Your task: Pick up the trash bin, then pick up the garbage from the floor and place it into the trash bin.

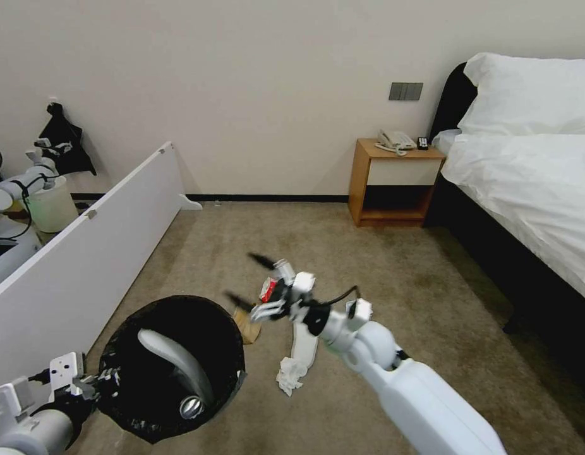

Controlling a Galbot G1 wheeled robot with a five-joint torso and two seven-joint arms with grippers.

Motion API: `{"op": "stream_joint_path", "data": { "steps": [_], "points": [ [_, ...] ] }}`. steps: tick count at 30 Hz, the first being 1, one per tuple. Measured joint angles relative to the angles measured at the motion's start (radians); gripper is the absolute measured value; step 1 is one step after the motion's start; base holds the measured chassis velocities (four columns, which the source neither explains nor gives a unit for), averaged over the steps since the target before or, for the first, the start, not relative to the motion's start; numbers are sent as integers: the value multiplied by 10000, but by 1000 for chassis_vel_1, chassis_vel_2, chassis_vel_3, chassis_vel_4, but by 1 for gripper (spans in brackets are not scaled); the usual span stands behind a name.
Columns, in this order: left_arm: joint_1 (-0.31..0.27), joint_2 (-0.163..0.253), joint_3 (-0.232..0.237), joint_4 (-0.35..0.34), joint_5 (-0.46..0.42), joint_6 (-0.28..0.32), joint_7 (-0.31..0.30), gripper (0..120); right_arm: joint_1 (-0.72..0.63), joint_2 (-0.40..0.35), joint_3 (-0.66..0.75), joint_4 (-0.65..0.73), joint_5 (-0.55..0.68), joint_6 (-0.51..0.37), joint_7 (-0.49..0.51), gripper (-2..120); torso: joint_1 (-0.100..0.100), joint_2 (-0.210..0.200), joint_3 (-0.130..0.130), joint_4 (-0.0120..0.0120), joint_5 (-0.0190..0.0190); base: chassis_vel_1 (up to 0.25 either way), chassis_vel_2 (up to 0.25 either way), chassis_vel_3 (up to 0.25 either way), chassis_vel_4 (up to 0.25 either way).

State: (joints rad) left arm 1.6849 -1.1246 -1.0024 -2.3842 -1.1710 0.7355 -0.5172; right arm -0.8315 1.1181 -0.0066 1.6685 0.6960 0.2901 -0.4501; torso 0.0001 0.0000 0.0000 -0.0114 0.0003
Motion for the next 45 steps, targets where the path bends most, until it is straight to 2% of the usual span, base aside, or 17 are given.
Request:
{"op": "stream_joint_path", "data": {
  "steps": [4, 6, 7, 9, 10, 13, 17, 19, 21, 25, 27, 32, 37, 45],
  "points": [
    [-5, -12, -204, 179, 230, 0, 96, 3, -842, -348, 703, 247, -138, -229, 626, 100, 0, 0, 0, 1, 0, 0, 0, 0, 0],
    [-7, -38, -405, 294, 407, 0, 181, 3, -1762, -575, 1506, 535, -284, -457, 910, 100, 0, 0, 0, 2, -1, 0, 0, 0, 0],
    [-7, -38, -405, 294, 407, 0, 181, 3, -1762, -575, 1506, 535, -284, -457, 910, 100, 0, 0, 0, 2, -1, 0, 0, 0, 0],
    [91, -50, -678, 351, 406, 0, 311, 3, -2883, -573, 2533, 934, -791, -653, 1264, 100, 1, 1, -1, 3, -2, 0, 0, 0, 0],
    [91, -50, -678, 351, 406, 0, 311, 3, -2883, -573, 2533, 934, -791, -653, 1264, 100, 1, 1, -1, 3, -2, 0, 0, 0, 0],
    [141, -41, -988, 515, 594, 0, 439, 3, -4572, -65, 3969, 1487, -1743, -785, 1549, 100, 0, 1, -1, 0, -2, 0, 0, 0, 0],
    [73, -21, -1007, 639, 708, 0, 473, 3, -5533, 469, 4819, 1745, -2359, -710, 1628, 100, 0, 1, -1, -4, -2, 0, 0, 0, 0],
    [65, -14, -993, 675, 771, 0, 513, 3, -5873, 690, 5129, 1870, -2607, -698, 1659, 100, 0, 0, -1, 5, -4, 0, 0, 0, 0],
    [54, 76, -833, 838, 839, 0, 591, 3, -6899, 1347, 6065, 2163, -3479, -528, 1665, 100, -1, 2, -2, 2, -2, 0, 0, 0, 0],
    [-26, 234, -650, 1029, 818, 1, 702, 3, -7853, 1848, 6832, 2473, -3971, -289, 1507, 100, 0, 3, -1, 1, -5, 0, 0, 0, 0],
    [-136, 378, -470, 1327, 870, 1, 809, 3, -8733, 2322, 7570, 2743, -4436, 8, 1072, 100, -1, 3, -1, -2, -3, 0, 0, 0, 0],
    [-319, 487, -430, 1644, 815, 1, 867, 3, -9473, 2844, 8480, 2967, -4697, 363, 438, 100, -1, 3, -1, 3, -4, 0, 0, 0, 0],
    [-307, 473, -314, 1633, 755, 0, 889, 3, -9636, 3189, 9116, 3072, -4816, 673, 98, 100, -1, 2, -1, 1, -2, 0, 0, 0, 0],
    [-259, -54, -261, 1315, 1284, 1, 961, 3, -9526, 3052, 9159, 3132, -4766, 839, -16, 100, -1, 2, 0, 2, -3, 0, 0, 0, 0]
  ]
}}
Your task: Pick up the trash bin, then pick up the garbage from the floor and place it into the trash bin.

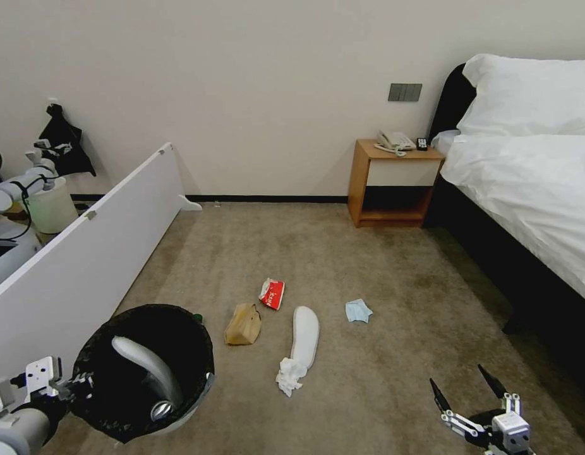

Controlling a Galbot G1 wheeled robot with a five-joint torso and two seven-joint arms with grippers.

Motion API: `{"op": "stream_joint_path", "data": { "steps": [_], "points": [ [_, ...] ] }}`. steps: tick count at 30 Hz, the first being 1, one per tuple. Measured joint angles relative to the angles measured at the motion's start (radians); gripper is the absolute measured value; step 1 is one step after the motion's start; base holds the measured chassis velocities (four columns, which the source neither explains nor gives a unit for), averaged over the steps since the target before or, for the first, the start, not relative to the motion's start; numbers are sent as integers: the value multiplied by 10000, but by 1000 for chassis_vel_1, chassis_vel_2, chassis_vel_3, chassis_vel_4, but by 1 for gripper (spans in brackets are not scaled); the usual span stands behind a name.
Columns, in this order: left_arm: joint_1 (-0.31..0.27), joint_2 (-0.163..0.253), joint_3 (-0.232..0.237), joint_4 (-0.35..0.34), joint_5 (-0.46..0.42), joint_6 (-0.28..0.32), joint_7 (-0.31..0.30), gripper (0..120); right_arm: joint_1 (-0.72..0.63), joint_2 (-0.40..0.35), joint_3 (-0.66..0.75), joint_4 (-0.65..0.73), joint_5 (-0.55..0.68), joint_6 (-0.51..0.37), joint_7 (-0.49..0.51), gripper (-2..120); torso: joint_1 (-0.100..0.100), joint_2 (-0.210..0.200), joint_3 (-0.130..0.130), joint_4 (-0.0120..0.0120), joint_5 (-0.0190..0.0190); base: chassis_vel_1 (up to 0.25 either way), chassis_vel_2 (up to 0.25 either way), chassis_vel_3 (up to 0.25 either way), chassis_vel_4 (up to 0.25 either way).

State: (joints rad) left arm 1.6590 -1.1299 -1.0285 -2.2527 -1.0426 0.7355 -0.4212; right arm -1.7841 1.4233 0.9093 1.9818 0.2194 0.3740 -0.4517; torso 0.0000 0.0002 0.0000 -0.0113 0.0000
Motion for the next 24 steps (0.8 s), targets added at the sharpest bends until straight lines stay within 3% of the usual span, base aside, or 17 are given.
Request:
{"op": "stream_joint_path", "data": {
  "steps": [7, 24],
  "points": [
    [318, -220, -328, -48, 343, -2, 135, 3, 593, 9, -326, -343, -96, 57, 30, 100, 0, -1, 0, 2, 0, -12, 16, 15, -11],
    [152, -305, -254, -33, 387, -2, 136, 3, 920, 314, -735, -691, -414, 122, -18, 100, 0, -2, 0, 0, -2, -63, 65, 70, -59]
  ]
}}
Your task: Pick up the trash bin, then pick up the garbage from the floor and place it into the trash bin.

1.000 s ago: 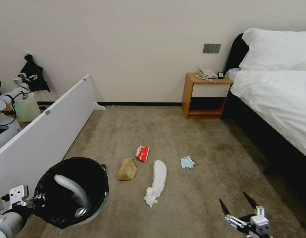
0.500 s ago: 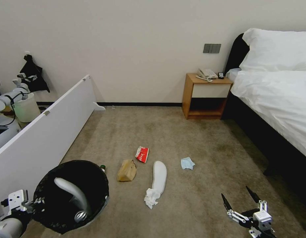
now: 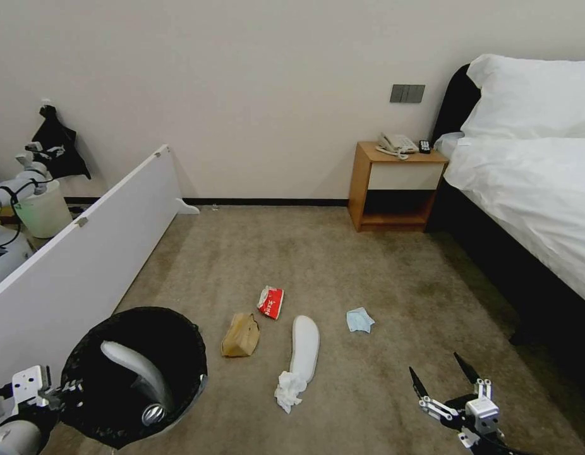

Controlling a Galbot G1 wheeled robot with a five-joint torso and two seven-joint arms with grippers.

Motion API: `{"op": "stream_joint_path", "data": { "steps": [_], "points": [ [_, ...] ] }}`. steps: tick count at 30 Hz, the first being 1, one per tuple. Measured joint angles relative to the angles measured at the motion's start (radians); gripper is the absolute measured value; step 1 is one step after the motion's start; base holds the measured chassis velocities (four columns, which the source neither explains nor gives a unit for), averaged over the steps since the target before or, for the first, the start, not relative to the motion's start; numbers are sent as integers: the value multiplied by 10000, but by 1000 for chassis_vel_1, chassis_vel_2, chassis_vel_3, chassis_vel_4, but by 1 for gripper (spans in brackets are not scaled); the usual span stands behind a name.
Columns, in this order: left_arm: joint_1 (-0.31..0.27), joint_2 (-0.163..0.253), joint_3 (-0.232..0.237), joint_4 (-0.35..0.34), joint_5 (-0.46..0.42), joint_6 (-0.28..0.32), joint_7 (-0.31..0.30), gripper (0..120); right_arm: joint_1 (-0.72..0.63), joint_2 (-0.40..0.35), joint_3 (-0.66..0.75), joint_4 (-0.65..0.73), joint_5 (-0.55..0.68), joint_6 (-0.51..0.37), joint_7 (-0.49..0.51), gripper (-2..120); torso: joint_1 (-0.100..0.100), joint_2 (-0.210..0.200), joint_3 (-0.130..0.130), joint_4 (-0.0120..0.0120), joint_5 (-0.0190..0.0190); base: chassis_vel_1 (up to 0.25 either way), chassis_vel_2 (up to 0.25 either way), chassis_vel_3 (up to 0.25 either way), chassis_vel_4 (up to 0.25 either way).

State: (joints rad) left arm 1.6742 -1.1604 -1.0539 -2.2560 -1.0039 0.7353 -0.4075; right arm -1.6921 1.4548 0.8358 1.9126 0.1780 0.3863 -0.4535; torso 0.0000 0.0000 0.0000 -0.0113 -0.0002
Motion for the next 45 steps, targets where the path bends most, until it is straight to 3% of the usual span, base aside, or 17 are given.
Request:
{"op": "stream_joint_path", "data": {
  "steps": [30, 39, 43, 45],
  "points": [
    [-25, 89, 61, -70, -12, 0, -3, 3, 33, -8, -31, 93, 17, 28, 26, 100, 0, 0, 0, 2, 1, -79, 74, 76, -73],
    [-6, 113, 104, -119, -3, 0, -25, 3, -34, -403, -620, 157, -35, -91, 1018, 100, 0, 0, 0, 0, 0, -13, 15, 11, -17],
    [17, 111, 105, -224, 53, 0, -32, 3, -100, -918, -1195, 187, -114, -659, 1629, 100, 0, 0, 0, -1, 2, 0, 0, 0, 0],
    [71, 82, 108, -266, 147, 0, -35, 3, -20, -1237, -1597, 376, 2, -1454, 1640, 100, 0, 0, 0, -2, 1, 0, 0, 0, 0]
  ]
}}
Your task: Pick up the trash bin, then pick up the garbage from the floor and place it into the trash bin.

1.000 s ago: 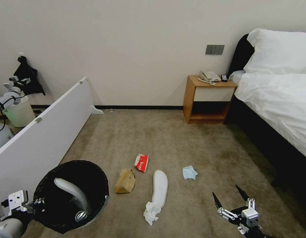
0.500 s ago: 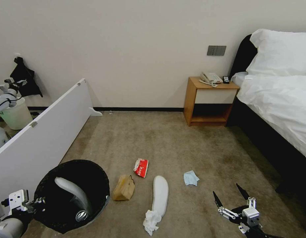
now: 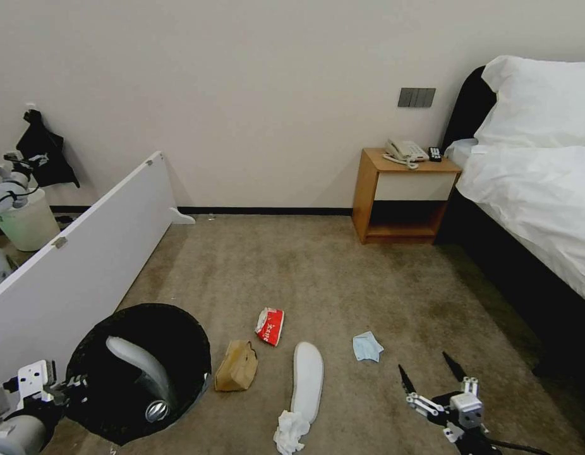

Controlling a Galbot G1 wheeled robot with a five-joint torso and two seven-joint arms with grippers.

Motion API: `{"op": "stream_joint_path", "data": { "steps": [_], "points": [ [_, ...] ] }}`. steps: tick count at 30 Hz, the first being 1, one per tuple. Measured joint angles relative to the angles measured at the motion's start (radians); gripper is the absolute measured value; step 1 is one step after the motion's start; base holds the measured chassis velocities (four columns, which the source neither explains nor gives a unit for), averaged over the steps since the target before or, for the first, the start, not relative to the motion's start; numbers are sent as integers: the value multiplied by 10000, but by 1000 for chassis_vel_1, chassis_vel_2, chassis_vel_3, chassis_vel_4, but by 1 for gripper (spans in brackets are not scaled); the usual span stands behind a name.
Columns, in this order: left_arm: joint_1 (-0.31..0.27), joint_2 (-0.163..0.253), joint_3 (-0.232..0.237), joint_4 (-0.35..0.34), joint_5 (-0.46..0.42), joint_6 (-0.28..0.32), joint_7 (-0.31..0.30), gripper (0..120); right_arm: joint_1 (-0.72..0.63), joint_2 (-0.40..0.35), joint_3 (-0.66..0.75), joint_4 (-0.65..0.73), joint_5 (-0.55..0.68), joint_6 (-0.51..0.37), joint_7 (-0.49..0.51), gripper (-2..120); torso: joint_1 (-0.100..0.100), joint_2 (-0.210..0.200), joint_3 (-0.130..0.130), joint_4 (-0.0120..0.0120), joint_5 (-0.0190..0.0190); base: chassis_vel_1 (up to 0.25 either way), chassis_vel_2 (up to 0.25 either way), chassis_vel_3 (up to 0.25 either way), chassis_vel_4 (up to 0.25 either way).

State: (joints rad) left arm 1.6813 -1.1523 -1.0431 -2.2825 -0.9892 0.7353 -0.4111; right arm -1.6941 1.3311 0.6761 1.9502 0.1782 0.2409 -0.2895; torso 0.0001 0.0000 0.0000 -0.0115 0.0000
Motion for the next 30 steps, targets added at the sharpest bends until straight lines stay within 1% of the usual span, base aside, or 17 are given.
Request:
{"op": "stream_joint_path", "data": {
  "steps": [1, 2, 3, 4, 6, 7, 9, 10, 12, 16, 18, 21, 24, 30],
  "points": [
    [0, 0, 0, 0, 0, 0, 0, 3, 0, 0, 0, 0, 0, 0, 0, 100, 0, 0, 0, 0, 0, 0, 0, 0, 0],
    [18, -10, 7, -18, 26, 0, -1, 3, 61, -82, -151, 26, 23, -177, 4, 100, 0, 0, 0, 0, -1, 0, 0, 0, 0],
    [78, -46, 41, -75, 95, 0, -3, 3, 245, -259, -551, 43, 79, -581, 22, 100, 0, 0, 0, 4, 0, 0, 0, 0, 0],
    [78, -46, 41, -75, 95, 0, -3, 3, 245, -259, -551, 43, 79, -581, 22, 100, 0, 0, 0, 4, 0, 0, 0, 0, 0],
    [187, -102, 105, -169, 205, 0, -12, 3, 667, -651, -1453, -56, 193, -1321, 423, 100, 1, 0, 0, 3, 0, 0, 0, 0, 0],
    [187, -102, 105, -169, 205, 0, -12, 3, 667, -651, -1453, -56, 193, -1321, 423, 100, 1, 0, 0, 3, 0, 0, 0, 0, 0],
    [228, -134, 120, -231, 277, 0, -19, 3, 1058, -1009, -2214, -284, 360, -1879, 739, 100, 0, -1, 0, 3, 1, 0, 0, 0, 0],
    [228, -134, 120, -231, 277, 0, -19, 3, 1058, -1009, -2214, -284, 360, -1879, 739, 100, 0, -1, 0, 3, 1, 0, 0, 0, 0],
    [254, -139, 120, -292, 292, 0, -41, 3, 1476, -1308, -2853, -570, 423, -2183, 781, 100, 0, 0, 0, 4, 1, 0, 0, 0, 0],
    [257, -136, 127, -318, 297, 0, -71, 3, 1773, -1473, -3311, -807, 351, -2376, 787, 100, 0, -1, 0, 3, 0, 0, 0, 0, 0],
    [247, -126, 180, -349, 299, 0, -98, 3, 2079, -1584, -3822, -1166, 229, -2703, 894, 100, 0, -1, 0, 3, 0, 0, 0, 0, 0],
    [219, -115, 191, -378, 292, 0, -110, 3, 2259, -1691, -4207, -1445, 189, -2965, 999, 100, 0, -1, 0, 1, 0, 0, 0, 0, 0],
    [218, -110, 190, -389, 285, 0, -112, 3, 2308, -1724, -4319, -1526, 186, -3013, 1007, 100, 0, 0, 0, 1, 0, 0, 0, 0, 0],
    [238, -99, 225, -483, 245, 2, -118, 3, 2835, -1803, -5284, -2259, 174, -3147, 1053, 100, 1, 0, 0, 3, -2, 0, 0, 0, 0]
  ]
}}
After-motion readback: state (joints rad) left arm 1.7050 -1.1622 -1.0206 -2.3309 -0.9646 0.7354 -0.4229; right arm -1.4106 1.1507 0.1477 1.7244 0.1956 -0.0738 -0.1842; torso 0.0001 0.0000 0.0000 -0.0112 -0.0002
